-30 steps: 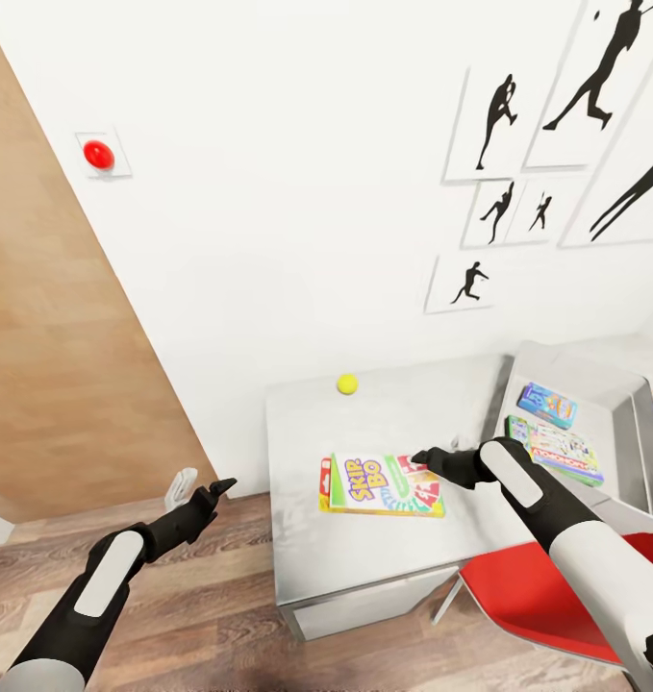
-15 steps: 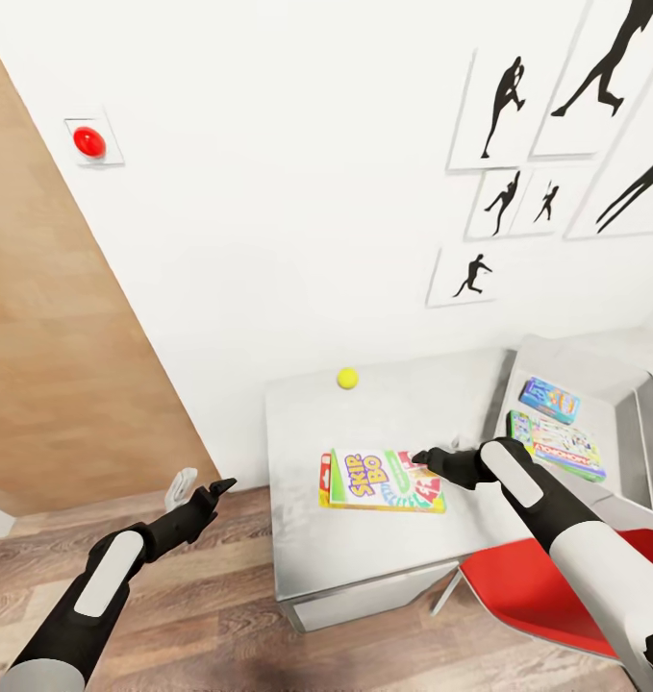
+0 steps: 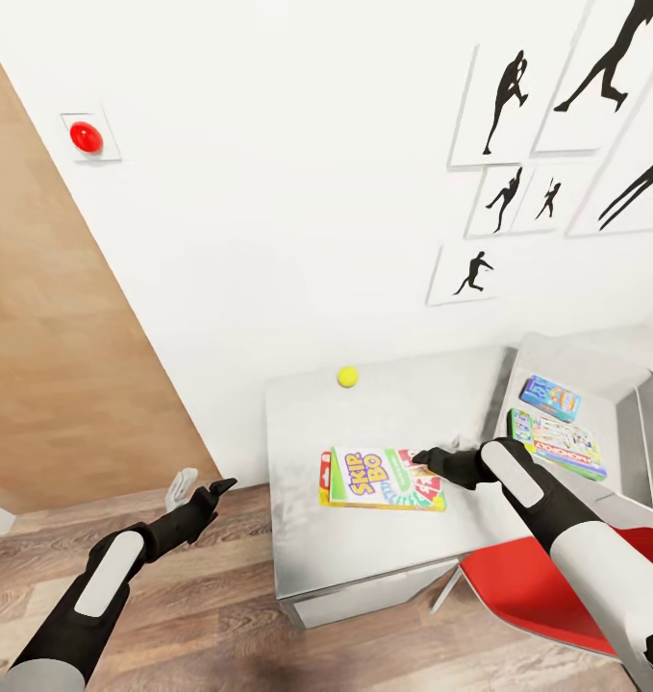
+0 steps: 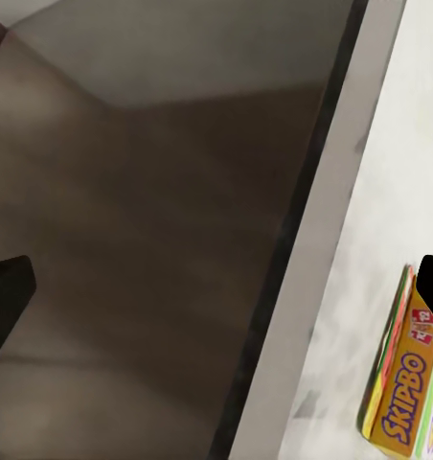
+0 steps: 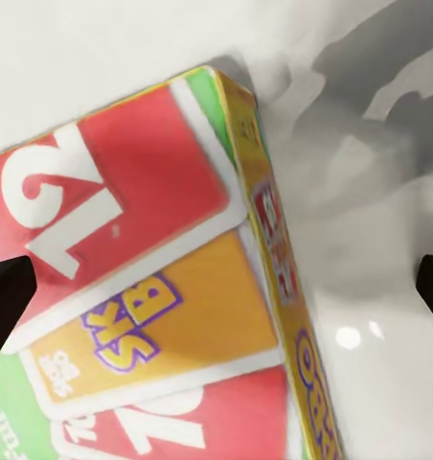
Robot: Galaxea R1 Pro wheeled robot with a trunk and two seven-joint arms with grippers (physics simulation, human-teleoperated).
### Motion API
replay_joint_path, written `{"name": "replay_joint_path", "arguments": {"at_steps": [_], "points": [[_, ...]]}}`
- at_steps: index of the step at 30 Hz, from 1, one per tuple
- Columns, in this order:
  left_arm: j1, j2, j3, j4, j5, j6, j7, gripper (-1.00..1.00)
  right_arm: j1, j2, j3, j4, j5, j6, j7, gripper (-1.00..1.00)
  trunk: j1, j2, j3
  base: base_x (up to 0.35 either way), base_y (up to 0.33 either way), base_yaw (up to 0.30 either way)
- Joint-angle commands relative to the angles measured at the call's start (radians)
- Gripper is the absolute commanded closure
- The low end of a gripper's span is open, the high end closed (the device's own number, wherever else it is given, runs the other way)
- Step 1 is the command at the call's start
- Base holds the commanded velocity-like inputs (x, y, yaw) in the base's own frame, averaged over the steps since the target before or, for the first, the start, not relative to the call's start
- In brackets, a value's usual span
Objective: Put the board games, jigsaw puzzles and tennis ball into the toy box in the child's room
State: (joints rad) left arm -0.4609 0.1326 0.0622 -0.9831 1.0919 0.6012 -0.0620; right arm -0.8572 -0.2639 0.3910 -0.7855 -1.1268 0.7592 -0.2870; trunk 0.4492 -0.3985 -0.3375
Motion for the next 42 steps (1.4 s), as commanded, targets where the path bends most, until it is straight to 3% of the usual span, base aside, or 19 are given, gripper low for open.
{"name": "replay_joint_path", "arguments": {"at_steps": [1, 11, 33, 42], "points": [[-0.001, 0.000, 0.002, 0.000, 0.000, 0.006, -0.002, -1.00, 0.000, -0.001, 0.005, -0.001, -0.010, 0.000, -0.010, -1.00, 0.001, -0.001, -0.002, 0.000, 0.000, 0.009], [-0.002, -0.001, 0.002, 0.000, 0.000, 0.006, -0.002, -1.00, 0.000, -0.001, 0.004, -0.001, -0.010, 0.000, -0.011, -1.00, 0.001, -0.001, -0.001, 0.000, 0.000, 0.125], [-0.004, -0.001, 0.002, 0.000, 0.002, 0.006, -0.004, -1.00, 0.000, -0.006, 0.004, -0.001, -0.008, 0.000, -0.011, -1.00, 0.001, -0.001, 0.006, 0.000, 0.000, 0.262], [-0.004, -0.001, -0.028, 0.000, 0.002, 0.001, -0.008, -1.00, -0.001, -0.011, 0.003, -0.001, -0.009, -0.001, -0.011, -1.00, 0.001, -0.001, 0.007, -0.079, 0.000, 0.112]]}}
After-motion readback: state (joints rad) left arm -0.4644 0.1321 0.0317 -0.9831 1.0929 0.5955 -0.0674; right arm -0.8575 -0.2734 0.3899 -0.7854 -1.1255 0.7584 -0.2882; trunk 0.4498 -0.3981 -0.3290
